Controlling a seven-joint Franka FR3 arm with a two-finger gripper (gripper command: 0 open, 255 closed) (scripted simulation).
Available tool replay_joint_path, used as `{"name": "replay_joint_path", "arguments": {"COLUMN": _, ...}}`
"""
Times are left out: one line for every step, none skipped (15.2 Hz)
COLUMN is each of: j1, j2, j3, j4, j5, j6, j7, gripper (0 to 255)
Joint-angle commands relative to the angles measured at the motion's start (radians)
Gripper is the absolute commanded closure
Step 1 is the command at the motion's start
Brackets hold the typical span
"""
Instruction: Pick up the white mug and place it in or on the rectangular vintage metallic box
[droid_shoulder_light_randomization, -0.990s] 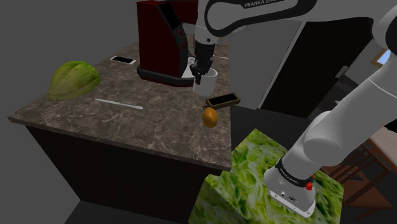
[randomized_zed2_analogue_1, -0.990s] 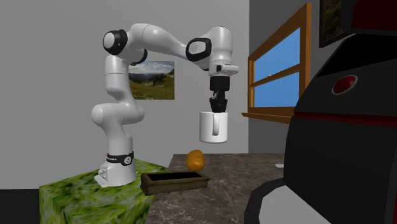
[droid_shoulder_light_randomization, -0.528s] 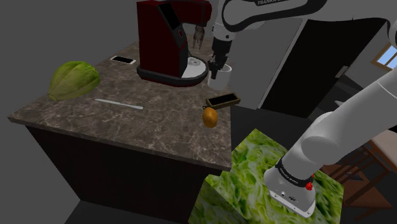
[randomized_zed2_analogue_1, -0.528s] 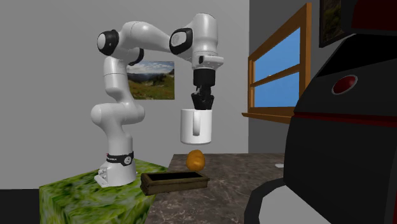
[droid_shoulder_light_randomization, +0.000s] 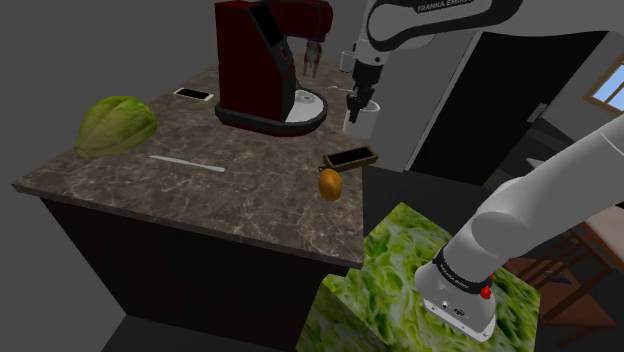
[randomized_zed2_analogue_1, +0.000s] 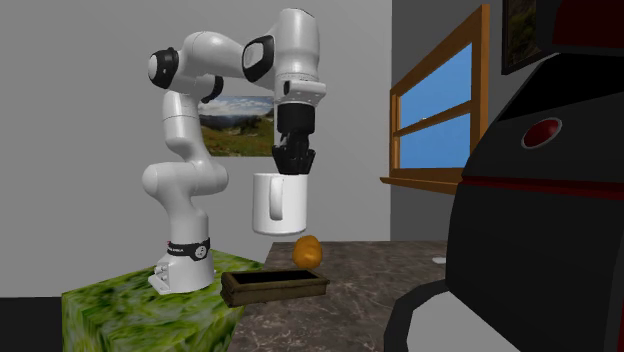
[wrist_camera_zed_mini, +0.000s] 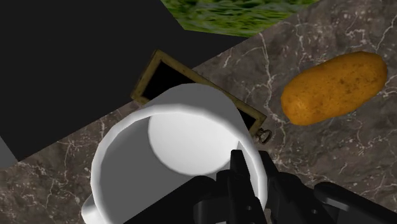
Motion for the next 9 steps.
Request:
{"name": "replay_joint_path", "arguments": {"j1": -0.001, "j2": 0.007, "j3": -0.001, "j4": -0.020, "j5": -0.001, "j6": 0.028, "j7": -0.002, "gripper": 255}}
{"name": "replay_joint_path", "arguments": {"j1": -0.001, "j2": 0.010, "j3": -0.001, "j4": -0.031, "j5": -0.001, "j6": 0.041, "j7": -0.002, "gripper": 255}}
{"name": "replay_joint_path", "arguments": {"j1": -0.001, "j2": 0.013, "j3": -0.001, "j4": -0.041, "j5": -0.001, "j6": 0.055, "j7": -0.002, "gripper": 255}}
{"name": "replay_joint_path", "arguments": {"j1": -0.001, "j2": 0.017, "j3": -0.001, "j4": -0.051, "j5": -0.001, "j6": 0.069, "j7": -0.001, "gripper": 255}}
{"name": "replay_joint_path", "arguments": {"j1": -0.001, "j2": 0.021, "j3": -0.001, "j4": -0.061, "j5": -0.001, "j6": 0.083, "j7": -0.001, "gripper": 255}}
{"name": "replay_joint_path", "arguments": {"j1": -0.001, "j2": 0.025, "j3": -0.001, "j4": -0.071, "j5": -0.001, "j6": 0.097, "j7": -0.001, "gripper": 255}}
{"name": "replay_joint_path", "arguments": {"j1": -0.001, "j2": 0.030, "j3": -0.001, "j4": -0.080, "j5": -0.001, "j6": 0.110, "j7": -0.001, "gripper": 255}}
{"name": "replay_joint_path", "arguments": {"j1": -0.001, "j2": 0.034, "j3": -0.001, "j4": -0.089, "j5": -0.001, "j6": 0.124, "j7": 0.000, "gripper": 255}}
{"name": "replay_joint_path", "arguments": {"j1": -0.001, "j2": 0.039, "j3": -0.001, "j4": -0.098, "j5": -0.002, "j6": 0.138, "j7": 0.000, "gripper": 255}}
